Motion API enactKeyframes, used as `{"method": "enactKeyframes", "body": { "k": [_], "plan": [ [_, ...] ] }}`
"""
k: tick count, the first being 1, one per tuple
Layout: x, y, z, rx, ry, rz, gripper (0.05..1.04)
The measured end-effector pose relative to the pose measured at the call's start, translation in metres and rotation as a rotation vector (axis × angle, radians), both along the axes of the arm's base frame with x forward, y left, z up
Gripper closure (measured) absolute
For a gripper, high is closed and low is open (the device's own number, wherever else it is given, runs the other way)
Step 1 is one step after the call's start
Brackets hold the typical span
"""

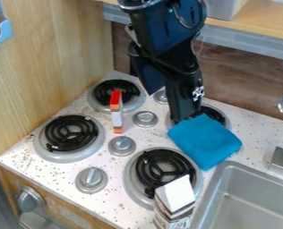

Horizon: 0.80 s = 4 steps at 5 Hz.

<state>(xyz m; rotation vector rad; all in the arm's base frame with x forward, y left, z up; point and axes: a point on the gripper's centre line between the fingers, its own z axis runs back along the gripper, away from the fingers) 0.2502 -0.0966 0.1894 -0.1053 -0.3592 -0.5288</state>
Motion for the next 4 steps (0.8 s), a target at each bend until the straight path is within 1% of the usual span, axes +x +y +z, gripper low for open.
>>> {"method": "enactKeyframes", "body": {
  "k": [1,2,3,4],
  "plan": [
    [0.000,0.000,-0.007,0.008,0.024,0.004,0.083],
    [0.020,0.013,-0.042,0.051,0.113,0.087,0.083],
    [0.044,0.033,-0.064,0.064,0.145,0.215,0.083],
    [0.058,0.050,-0.078,0.065,0.159,0.312,0.083]
  ]
}}
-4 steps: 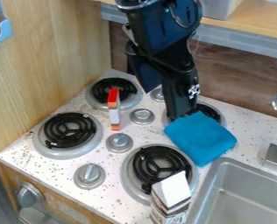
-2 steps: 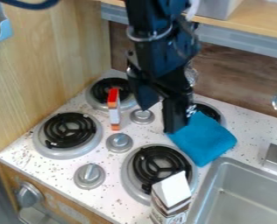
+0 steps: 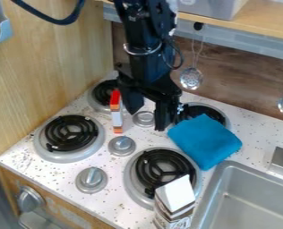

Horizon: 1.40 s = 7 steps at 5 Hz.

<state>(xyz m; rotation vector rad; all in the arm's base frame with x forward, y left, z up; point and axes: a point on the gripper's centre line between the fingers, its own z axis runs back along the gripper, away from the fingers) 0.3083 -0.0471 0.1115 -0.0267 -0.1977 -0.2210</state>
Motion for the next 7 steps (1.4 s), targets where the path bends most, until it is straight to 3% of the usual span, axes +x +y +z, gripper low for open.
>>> {"method": "enactKeyframes", "body": {
  "k": [2,4,7],
  "plan": [
    [0.018,0.036,-0.019,0.015,0.015,0.188,0.083],
    [0.051,0.078,-0.050,0.040,-0.026,0.318,0.083],
    [0.101,0.106,-0.075,0.074,-0.010,0.442,0.083]
  ]
}}
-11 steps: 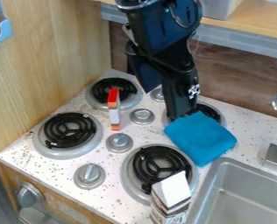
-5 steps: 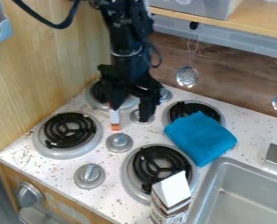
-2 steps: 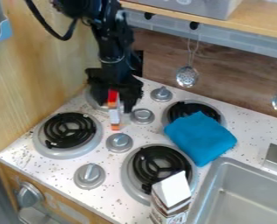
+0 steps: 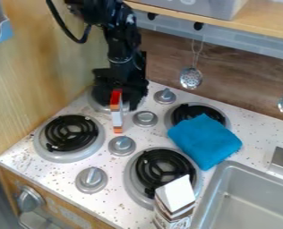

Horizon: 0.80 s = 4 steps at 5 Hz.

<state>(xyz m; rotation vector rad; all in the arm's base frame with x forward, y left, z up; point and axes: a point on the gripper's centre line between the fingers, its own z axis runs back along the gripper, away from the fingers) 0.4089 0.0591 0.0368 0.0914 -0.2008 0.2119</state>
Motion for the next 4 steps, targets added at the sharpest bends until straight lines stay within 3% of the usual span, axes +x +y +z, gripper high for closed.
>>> {"method": "enactKeyframes", "body": {
  "k": [1,3,4],
  "plan": [
    [0.015,0.004,-0.004,0.013,0.008,0.022,0.083],
    [0.029,0.017,-0.026,0.076,0.068,0.051,0.118],
    [0.030,0.019,-0.038,0.081,0.107,0.060,0.395]
  ]
}}
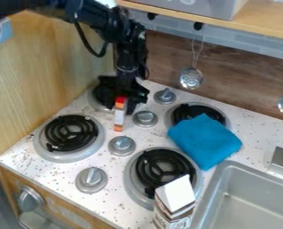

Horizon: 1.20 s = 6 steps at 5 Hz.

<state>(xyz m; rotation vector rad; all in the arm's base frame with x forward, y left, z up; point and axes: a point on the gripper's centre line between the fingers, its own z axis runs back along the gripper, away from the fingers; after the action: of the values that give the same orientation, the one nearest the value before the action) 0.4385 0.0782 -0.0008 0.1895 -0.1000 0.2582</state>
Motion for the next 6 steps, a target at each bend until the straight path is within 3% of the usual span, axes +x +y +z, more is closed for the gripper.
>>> {"method": "enactKeyframes", "body": {
  "k": [1,2,3,4,5,6],
  "plan": [
    [0.000,0.000,0.000,-0.004,0.000,0.001,0.660],
    [-0.009,-0.002,-0.001,-0.025,0.014,-0.006,0.668],
    [-0.022,-0.002,0.016,-0.085,0.005,0.001,0.668],
    [-0.045,0.001,0.051,-0.151,-0.044,0.002,0.668],
    [-0.078,0.010,0.071,-0.164,-0.050,-0.023,0.668],
    [-0.108,0.016,0.067,-0.195,-0.031,-0.020,0.668]
  ]
}}
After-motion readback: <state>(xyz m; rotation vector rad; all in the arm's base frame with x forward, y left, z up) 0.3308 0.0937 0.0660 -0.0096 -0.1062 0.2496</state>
